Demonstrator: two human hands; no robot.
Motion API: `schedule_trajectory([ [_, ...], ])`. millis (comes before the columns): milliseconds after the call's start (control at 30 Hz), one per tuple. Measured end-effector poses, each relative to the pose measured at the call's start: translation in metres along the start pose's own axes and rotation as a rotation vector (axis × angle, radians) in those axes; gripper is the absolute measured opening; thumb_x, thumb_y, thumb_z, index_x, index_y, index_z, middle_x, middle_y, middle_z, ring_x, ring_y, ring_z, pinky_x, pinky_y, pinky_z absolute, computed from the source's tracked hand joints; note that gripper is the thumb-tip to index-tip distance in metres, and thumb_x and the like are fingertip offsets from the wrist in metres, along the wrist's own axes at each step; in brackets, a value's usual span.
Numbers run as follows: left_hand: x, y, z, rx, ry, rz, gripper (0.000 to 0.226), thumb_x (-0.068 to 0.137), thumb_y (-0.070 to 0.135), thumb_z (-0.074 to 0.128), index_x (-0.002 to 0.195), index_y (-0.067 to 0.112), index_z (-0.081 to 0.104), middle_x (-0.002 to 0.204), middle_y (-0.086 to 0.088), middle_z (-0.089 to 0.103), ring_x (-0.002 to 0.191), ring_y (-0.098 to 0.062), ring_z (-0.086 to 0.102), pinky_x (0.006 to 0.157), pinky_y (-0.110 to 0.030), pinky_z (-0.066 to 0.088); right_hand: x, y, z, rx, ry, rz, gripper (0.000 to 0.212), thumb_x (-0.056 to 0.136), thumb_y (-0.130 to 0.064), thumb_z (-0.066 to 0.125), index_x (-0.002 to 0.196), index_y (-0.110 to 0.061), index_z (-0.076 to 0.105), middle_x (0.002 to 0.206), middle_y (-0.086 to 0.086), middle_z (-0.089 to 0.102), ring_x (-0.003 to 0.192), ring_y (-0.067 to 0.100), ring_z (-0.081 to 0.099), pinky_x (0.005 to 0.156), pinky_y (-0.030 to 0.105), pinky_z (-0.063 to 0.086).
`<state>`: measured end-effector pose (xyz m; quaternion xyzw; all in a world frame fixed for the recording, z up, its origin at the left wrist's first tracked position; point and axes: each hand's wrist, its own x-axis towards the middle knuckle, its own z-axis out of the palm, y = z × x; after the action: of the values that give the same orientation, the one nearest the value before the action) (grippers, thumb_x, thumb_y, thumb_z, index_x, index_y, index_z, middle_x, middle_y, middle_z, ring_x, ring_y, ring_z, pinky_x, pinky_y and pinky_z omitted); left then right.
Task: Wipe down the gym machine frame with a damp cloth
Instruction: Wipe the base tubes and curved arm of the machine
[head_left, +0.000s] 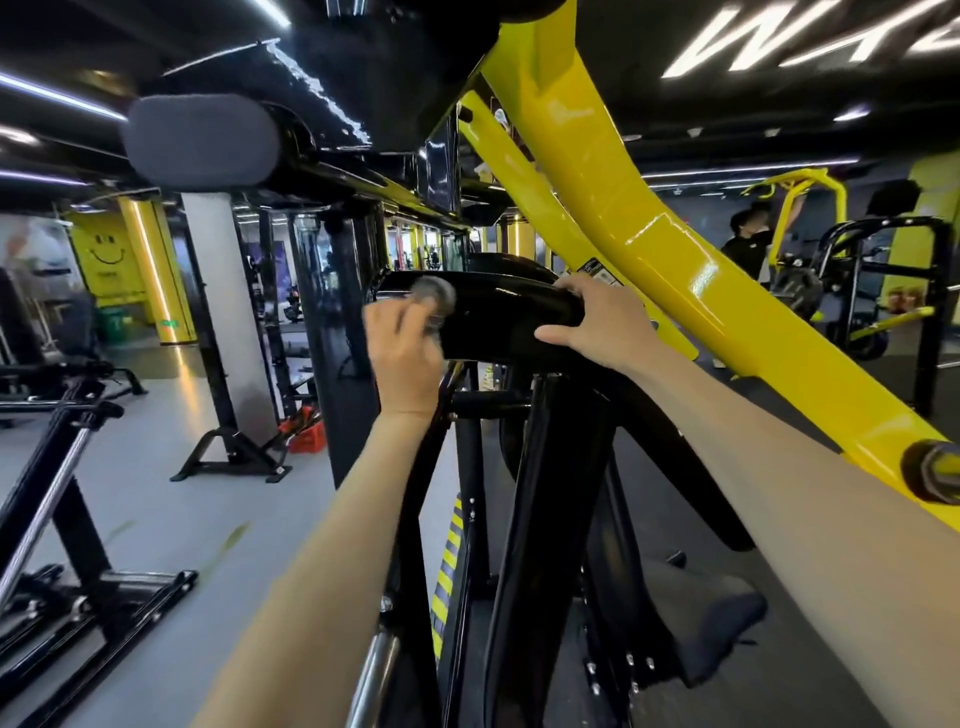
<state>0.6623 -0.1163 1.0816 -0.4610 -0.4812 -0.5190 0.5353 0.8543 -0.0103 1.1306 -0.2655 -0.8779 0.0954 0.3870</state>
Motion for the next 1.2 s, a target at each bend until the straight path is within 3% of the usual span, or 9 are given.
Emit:
schedule_trajectory([
  [67,-0.005,0.02,0.007,0.001,0.094,-0.184,0.027,0.068,-0.02,0.052,0.083,0.0,0.063,0.077,-0.017,0.055,0.08,-0.021,0.037,0.071,-0.019,0.028,-0.001,0.0,0.0,0.009,0.008,0.004,0.061,0.08,-0.043,0.074,0.132,-0.02,0.051,0.123,0.004,0.063,0.115,0.025,0.057,0.105,0.045,0.038],
  [233,0.0,0.009,0.01,0.017,-0.155,0.305,0.02,0.079,-0.013,0.055,0.091,-0.003,0.067,0.086,-0.016,0.061,0.084,-0.024,0.043,0.068,-0.025,0.041,0.0,-0.001,-0.001,0.005,0.004,-0.004,0.061,0.08,-0.041,0.075,0.131,-0.018,0.052,0.123,0.005,0.062,0.115,0.025,0.057,0.105,0.043,0.038],
  [433,0.001,0.024,0.018,0.008,0.124,-0.13,0.026,0.078,-0.015,0.049,0.091,0.005,0.06,0.08,-0.018,0.057,0.083,-0.023,0.039,0.073,-0.023,0.033,-0.002,0.002,0.003,0.035,0.039,-0.013,0.059,0.08,-0.041,0.075,0.129,-0.019,0.052,0.123,0.004,0.061,0.117,0.024,0.055,0.107,0.046,0.035],
  [600,-0.006,0.057,0.043,-0.002,-0.098,0.342,0.015,0.087,-0.003,0.057,0.101,0.0,0.063,0.1,-0.015,0.063,0.087,-0.026,0.044,0.07,-0.03,0.046,0.0,0.001,0.003,0.01,0.052,-0.031,0.058,0.077,-0.042,0.077,0.126,-0.02,0.055,0.123,0.003,0.064,0.116,0.022,0.057,0.106,0.034,0.034],
  [700,-0.003,0.008,0.01,0.087,0.078,0.158,0.016,0.085,-0.006,0.055,0.09,-0.004,0.07,0.084,-0.019,0.066,0.085,-0.022,0.043,0.072,-0.027,0.041,-0.002,0.001,0.003,0.034,0.032,0.0,0.061,0.08,-0.039,0.076,0.132,-0.02,0.052,0.128,0.003,0.061,0.121,0.022,0.053,0.102,0.029,0.032],
  [767,-0.002,-0.02,-0.006,0.129,0.232,-0.06,0.018,0.082,-0.011,0.053,0.086,-0.003,0.069,0.076,-0.02,0.062,0.081,-0.021,0.039,0.071,-0.027,0.038,-0.004,0.002,0.005,0.062,0.051,-0.001,0.06,0.08,-0.039,0.075,0.132,-0.021,0.051,0.129,0.002,0.06,0.123,0.022,0.051,0.11,0.036,0.031],
  [833,0.0,-0.015,0.003,0.094,0.246,-0.106,0.02,0.084,-0.013,0.051,0.084,-0.002,0.068,0.076,-0.02,0.061,0.081,-0.023,0.038,0.072,-0.027,0.036,-0.004,0.003,0.006,0.053,0.078,0.008,0.057,0.081,-0.041,0.074,0.13,-0.024,0.051,0.128,-0.001,0.06,0.125,0.022,0.048,0.114,0.047,0.022],
  [1033,0.0,0.013,0.027,-0.013,-0.069,0.36,0.017,0.088,-0.007,0.058,0.102,-0.001,0.065,0.097,-0.018,0.066,0.09,-0.027,0.046,0.076,-0.03,0.046,-0.006,0.0,0.006,-0.166,0.113,0.033,0.06,0.081,-0.054,0.068,0.134,-0.033,0.049,0.131,-0.006,0.059,0.133,0.02,0.042,0.116,0.054,-0.011],
  [1200,0.004,0.013,0.023,-0.072,0.083,-0.012,0.023,0.094,-0.006,0.047,0.093,-0.004,0.07,0.086,-0.021,0.064,0.088,-0.024,0.043,0.077,-0.026,0.041,-0.028,0.02,0.001,-0.011,0.255,0.163,0.049,0.096,-0.052,0.046,0.14,-0.03,0.044,0.144,-0.005,0.047,0.14,0.016,0.032,0.115,0.046,-0.014],
])
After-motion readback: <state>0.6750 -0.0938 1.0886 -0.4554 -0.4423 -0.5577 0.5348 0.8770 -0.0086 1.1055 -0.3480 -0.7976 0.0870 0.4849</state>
